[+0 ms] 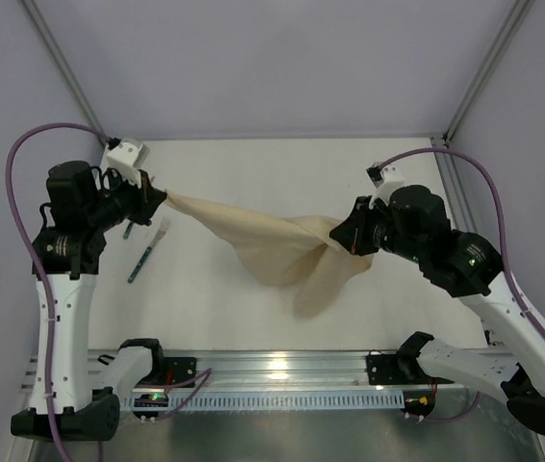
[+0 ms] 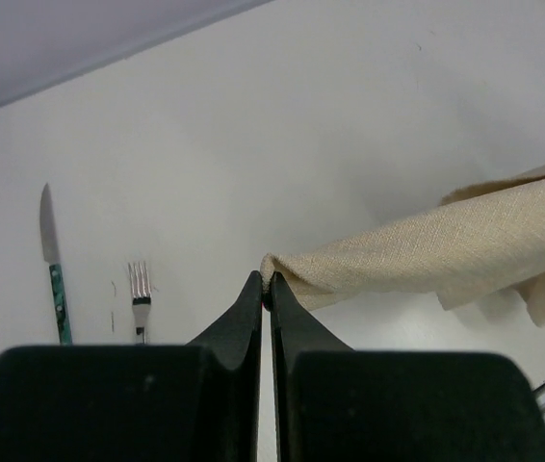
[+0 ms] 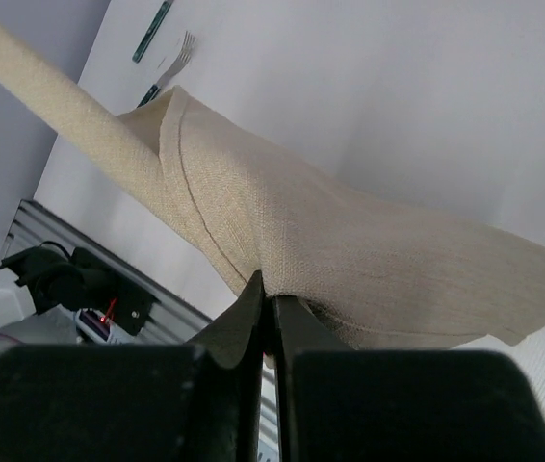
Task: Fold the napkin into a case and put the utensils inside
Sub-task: Flatten out the crumpled napkin at the center of the board.
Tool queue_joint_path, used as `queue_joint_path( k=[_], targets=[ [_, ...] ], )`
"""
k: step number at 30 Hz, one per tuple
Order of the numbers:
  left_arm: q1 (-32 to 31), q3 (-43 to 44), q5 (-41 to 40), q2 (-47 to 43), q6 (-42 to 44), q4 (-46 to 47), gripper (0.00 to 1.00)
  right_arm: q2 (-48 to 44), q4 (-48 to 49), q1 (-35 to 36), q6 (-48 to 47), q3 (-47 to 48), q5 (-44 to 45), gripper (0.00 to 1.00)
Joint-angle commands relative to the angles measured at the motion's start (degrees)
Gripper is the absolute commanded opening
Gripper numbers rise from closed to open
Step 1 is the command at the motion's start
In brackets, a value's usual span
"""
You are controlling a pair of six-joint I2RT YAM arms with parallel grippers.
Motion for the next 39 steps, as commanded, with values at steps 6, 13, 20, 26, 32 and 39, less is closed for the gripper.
queue_joint_path(
  k=[6, 13, 20, 26, 32, 39],
  targets=[
    [0.10, 3.72, -9.62, 17.53, -4.25, 11.36, 0.00, 8.90, 14.01, -7.19, 2.81, -2.84, -14.59, 0.06],
    [-0.51, 13.82, -16.74, 39.33, -6.80, 18.22, 0.01, 33.55, 20.45, -20.22, 2.29, 3.03, -9.59, 0.10],
    [-7.01, 26.41, -16.85, 52.64, -0.57, 7.42, 0.79, 54.69, 9.77, -23.04, -0.07, 22.11, -2.74, 0.70],
    [-13.68, 2.01, -13.86, 35.51, 5.32, 10.05, 0.76, 34.90, 16.57, -22.52, -1.93, -2.60, 3.06, 0.71],
    [-26.86, -17.52, -16.83, 23.01, 11.47, 11.88, 0.75, 20.18, 20.26, -18.05, 2.98, -25.73, 0.18, 0.71],
    [-37.94, -26.77, -23.61, 24.58, 17.10, 19.79, 0.82, 12.34, 29.67, -12.59, 12.74, -39.48, -3.87, 0.70]
  ],
)
